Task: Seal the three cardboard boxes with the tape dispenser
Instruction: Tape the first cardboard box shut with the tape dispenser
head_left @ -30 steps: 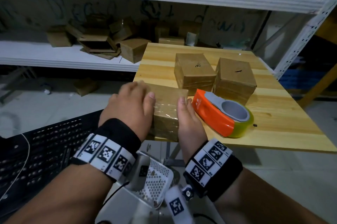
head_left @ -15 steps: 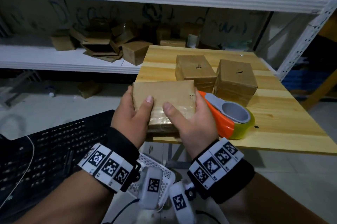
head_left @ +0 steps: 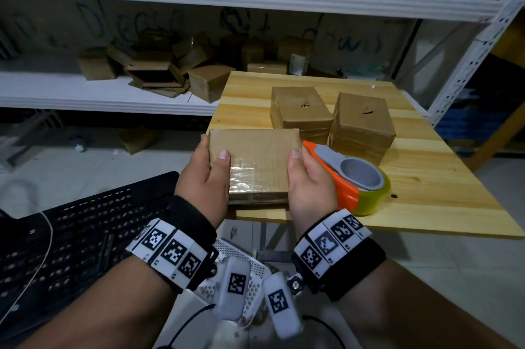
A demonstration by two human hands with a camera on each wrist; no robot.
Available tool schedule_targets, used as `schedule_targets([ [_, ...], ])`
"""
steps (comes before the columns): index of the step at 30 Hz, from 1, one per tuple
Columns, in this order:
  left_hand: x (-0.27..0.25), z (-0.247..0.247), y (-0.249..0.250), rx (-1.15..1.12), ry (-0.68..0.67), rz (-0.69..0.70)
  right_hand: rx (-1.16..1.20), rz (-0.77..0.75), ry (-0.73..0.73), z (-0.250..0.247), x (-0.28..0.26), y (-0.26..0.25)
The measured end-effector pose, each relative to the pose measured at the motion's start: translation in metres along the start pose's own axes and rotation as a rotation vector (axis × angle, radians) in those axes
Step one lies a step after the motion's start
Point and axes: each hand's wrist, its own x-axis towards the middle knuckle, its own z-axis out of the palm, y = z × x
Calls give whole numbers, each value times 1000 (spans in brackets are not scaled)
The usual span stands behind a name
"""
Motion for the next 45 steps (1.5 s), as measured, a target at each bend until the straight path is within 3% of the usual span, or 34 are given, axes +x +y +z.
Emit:
schedule_targets([
  [4, 1, 0, -1, -86, -16, -52, 26, 78, 37, -5, 0, -9],
  [8, 9, -3, 2, -114, -39, -168, 62, 144, -73, -15, -5, -14],
  [15, 21, -4, 5, -218, -19, -278, -297, -67, -249, -22, -9, 2],
  [21, 19, -7, 14, -318, -89, -330, -379, -117, -337, -28, 0, 13],
  [24, 13, -12, 15, -378, -178, -303, -268, -175, -326, -34, -2, 7],
  [29, 10, -20, 8, -332, -351, -75, -161, -196, -251, -35, 0, 2],
  [31, 12, -25, 6, -280, -406, -15, -90, -139, -206, -36, 2, -4],
  [34, 12, -31, 9, -233, -387, 23, -50, -23, -120, -37, 3, -16],
  [36, 14, -31, 9, -244, -329, -2, 38, 76, -92, -37, 7, -19],
  [39, 19, -33, 8, -331, -228, -59, 193, 97, -101, -35, 6, -28],
  [42, 24, -37, 11, -301, -291, -89, 305, 116, -82, -35, 8, -39],
  [45, 28, -36, 12, -265, -271, -229, 501, 178, -51, -37, 11, -50],
])
